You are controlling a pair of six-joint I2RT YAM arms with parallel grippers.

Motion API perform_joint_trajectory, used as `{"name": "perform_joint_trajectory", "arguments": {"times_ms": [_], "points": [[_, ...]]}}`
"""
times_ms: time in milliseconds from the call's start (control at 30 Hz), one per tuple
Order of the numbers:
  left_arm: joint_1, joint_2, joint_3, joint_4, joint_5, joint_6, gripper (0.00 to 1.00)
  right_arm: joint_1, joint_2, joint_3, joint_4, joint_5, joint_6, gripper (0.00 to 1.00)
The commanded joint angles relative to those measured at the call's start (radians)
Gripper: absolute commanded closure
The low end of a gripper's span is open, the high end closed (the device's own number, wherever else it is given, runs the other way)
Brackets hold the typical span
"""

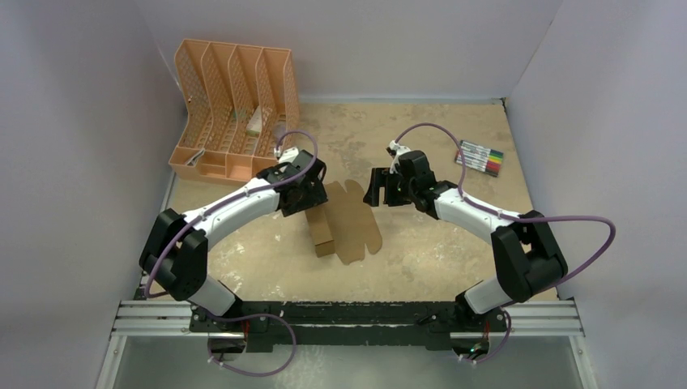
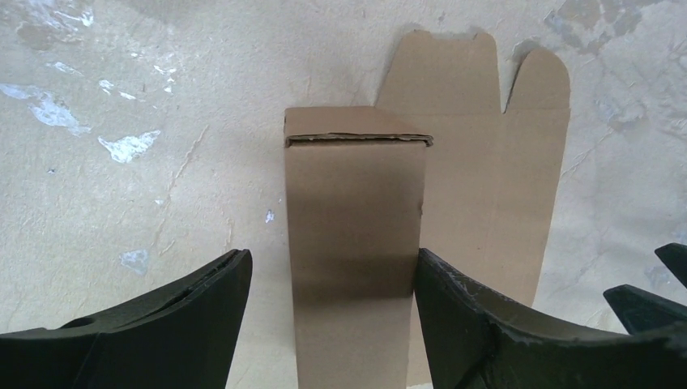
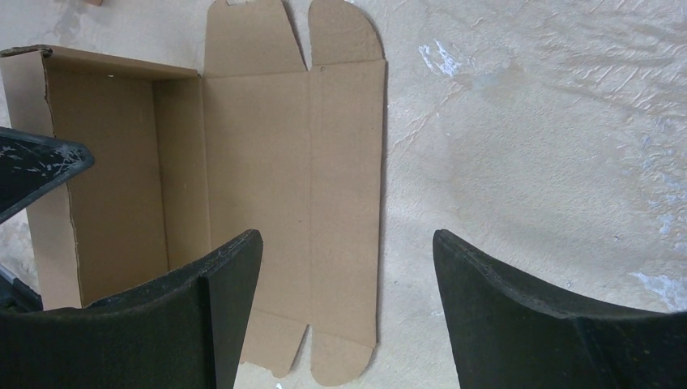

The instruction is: Fold the paper box

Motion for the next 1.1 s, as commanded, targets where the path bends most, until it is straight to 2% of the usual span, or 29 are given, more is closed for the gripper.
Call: {"name": "perform_joint_trajectory", "arguments": {"times_ms": [0,167,367,533,800,1067], "points": [[-0.003,-0.005,0.013,0.053,0.014,0.005,0.30,-0.011,-0.015,0.027,0.015,-0.006,-0.018,0.20],[0.000,-0.069,-0.047,0.134,0.037,0.014,0.36,-0.025,-0.015,0.031,0.016,-0.032,-0.022,0.20],[0.029,-0.165,-0.199,0.295,0.124,-0.020,0.41,-0.027,-0.005,0.049,0.014,-0.081,-0.029,0.20],[0.061,-0.184,-0.256,0.311,0.154,-0.034,0.63,-0.026,0.015,0.066,0.010,-0.109,-0.033,0.21],[0.066,-0.193,-0.247,0.294,0.147,-0.006,0.60,-0.026,0.025,0.082,0.008,-0.119,-0.036,0.21],[0.092,-0.247,-0.356,0.453,0.239,-0.024,0.60,-0.026,0.059,0.118,-0.016,-0.143,-0.035,0.21]]}}
